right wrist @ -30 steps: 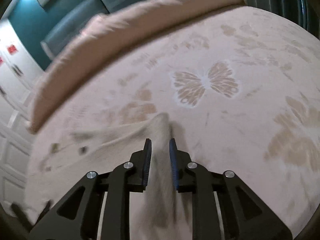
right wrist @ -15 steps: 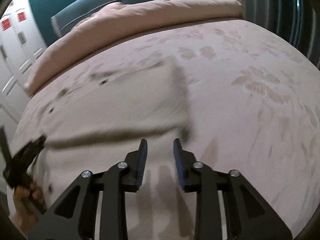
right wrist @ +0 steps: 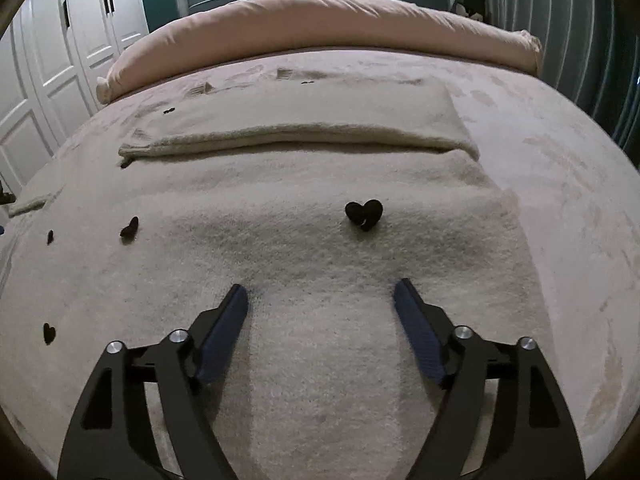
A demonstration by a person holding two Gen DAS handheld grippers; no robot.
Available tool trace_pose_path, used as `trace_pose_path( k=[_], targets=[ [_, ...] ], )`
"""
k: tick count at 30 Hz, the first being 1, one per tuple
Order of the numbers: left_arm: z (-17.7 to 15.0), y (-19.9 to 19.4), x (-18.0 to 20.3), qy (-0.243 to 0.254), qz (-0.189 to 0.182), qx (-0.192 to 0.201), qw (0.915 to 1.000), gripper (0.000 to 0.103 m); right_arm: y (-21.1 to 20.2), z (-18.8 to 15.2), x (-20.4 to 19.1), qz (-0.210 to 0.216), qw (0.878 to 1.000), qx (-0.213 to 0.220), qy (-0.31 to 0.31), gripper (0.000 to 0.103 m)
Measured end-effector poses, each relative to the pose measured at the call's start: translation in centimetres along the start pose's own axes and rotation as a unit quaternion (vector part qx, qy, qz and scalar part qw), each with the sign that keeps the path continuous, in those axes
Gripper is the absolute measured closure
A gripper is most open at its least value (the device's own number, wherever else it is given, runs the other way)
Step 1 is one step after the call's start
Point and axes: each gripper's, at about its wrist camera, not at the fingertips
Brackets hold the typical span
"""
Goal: Fold small clothes
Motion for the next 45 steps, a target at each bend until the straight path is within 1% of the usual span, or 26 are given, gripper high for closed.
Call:
trace_pose_path(
  k=[2,4,5,7,10,12,13,14,15,16,17,19,22,24,26,27,31,33,34,35,37,38,39,40,42,45],
  targets=[
    [3.8,1.2,-3.5,-0.040,0.025,0.017,0.9988,0.025,-0.1,-0.4,0.3,0.018,1.000,-0.001,0.005,0.018],
    [7.1,2.9,-6.5,-0.076,0.047,0.018,0.9958,0.025,0.1,-0.4,0.2,0.026,1.000,-0.004,0.004,0.016],
    [8.7,4.4,-7.7,-0.087,0.063,-0.001,0.9942,0.025,0.3,-0.4,0.0,0.023,1.000,-0.004,0.001,0.015],
    [10.0,6.0,-8.9,-0.101,0.079,-0.026,0.9915,0.025,0.4,-0.6,-0.2,0.016,1.000,-0.003,-0.005,0.014],
    [11.2,7.6,-9.6,-0.117,0.064,-0.031,0.9906,0.025,0.5,-0.7,-0.3,0.014,1.000,-0.001,-0.005,0.014],
    [11.4,8.9,-9.6,-0.128,0.052,-0.049,0.9892,0.026,0.5,-0.7,-0.2,0.016,1.000,-0.001,-0.003,0.013],
    [11.4,9.3,-9.4,-0.127,0.056,-0.053,0.9890,0.028,0.4,-0.8,-0.1,0.017,1.000,-0.001,-0.001,0.013],
    [11.5,9.1,-9.3,-0.118,0.062,-0.047,0.9900,0.038,0.4,-0.8,0.0,0.018,1.000,-0.001,0.000,0.013],
    [11.4,9.0,-8.7,-0.104,0.052,-0.044,0.9922,0.070,0.5,-0.8,0.0,0.020,1.000,0.000,0.001,0.012],
    [11.6,8.9,-8.2,-0.097,0.031,-0.044,0.9938,0.087,0.5,-0.9,0.1,0.022,1.000,0.000,0.003,0.012],
    [11.6,8.4,-7.9,-0.097,0.018,-0.044,0.9942,0.097,0.5,-0.9,0.1,0.023,1.000,0.001,0.003,0.012],
    [11.9,6.1,-5.9,-0.085,-0.003,-0.012,0.9963,0.097,0.4,-0.9,0.3,0.028,1.000,0.003,0.006,0.011],
    [12.3,1.7,1.0,0.003,-0.055,0.025,0.9982,0.098,0.4,-1.0,0.6,0.042,0.999,0.007,0.012,0.009],
    [11.6,-1.6,6.9,0.070,-0.093,0.045,0.9922,0.098,0.4,-1.0,0.8,0.053,0.998,0.009,0.018,0.008],
    [10.0,-5.0,13.1,0.121,-0.145,0.057,0.9803,0.098,0.3,-1.0,1.0,0.062,0.998,0.011,0.023,0.007],
    [8.6,-6.8,16.8,0.147,-0.179,0.058,0.9711,0.098,0.2,-1.0,1.1,0.067,0.997,0.013,0.026,0.007],
    [1.1,-10.9,28.3,0.214,-0.281,0.026,0.9352,0.098,0.0,-1.0,1.4,0.078,0.996,0.017,0.033,0.007],
    [-4.6,-11.8,33.3,0.247,-0.313,-0.011,0.9169,0.096,-0.1,-1.0,1.6,0.083,0.996,0.019,0.037,0.007],
    [-7.1,-11.8,34.8,0.259,-0.318,-0.027,0.9116,0.094,-0.2,-1.0,1.7,0.087,0.995,0.020,0.039,0.007],
    [-11.0,-11.3,36.9,0.275,-0.311,-0.050,0.9085,0.086,-0.3,-1.0,1.8,0.091,0.995,0.021,0.042,0.007],
    [-16.0,-9.8,38.4,0.277,-0.300,-0.079,0.9092,0.078,-0.4,-1.0,2.0,0.098,0.994,0.024,0.047,0.007],
    [-17.7,-9.0,38.5,0.273,-0.294,-0.093,0.9115,0.068,-0.4,-1.0,2.1,0.101,0.993,0.025,0.049,0.007],
    [-19.6,-7.7,38.3,0.255,-0.280,-0.112,0.9185,0.062,-0.5,-1.0,2.2,0.103,0.993,0.026,0.050,0.007],
    [-20.9,-6.6,37.6,0.233,-0.274,-0.128,0.9243,0.060,-0.6,-1.0,2.2,0.105,0.993,0.026,0.051,0.007],
    [-22.8,-6.1,35.0,0.192,-0.264,-0.147,0.9337,0.060,-0.7,-0.9,2.3,0.110,0.992,0.027,0.054,0.007],
    [-21.5,-5.0,30.3,0.142,-0.241,-0.145,0.9492,0.056,-1.0,-0.6,2.6,0.113,0.991,0.020,0.063,0.007]
  ],
)
Point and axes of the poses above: each gripper's, at about its wrist camera, not at the fingertips, and y roughly the way its jaws point, x to its right, z to its top, and after that the axes turned 1 degree about -z, right-handed
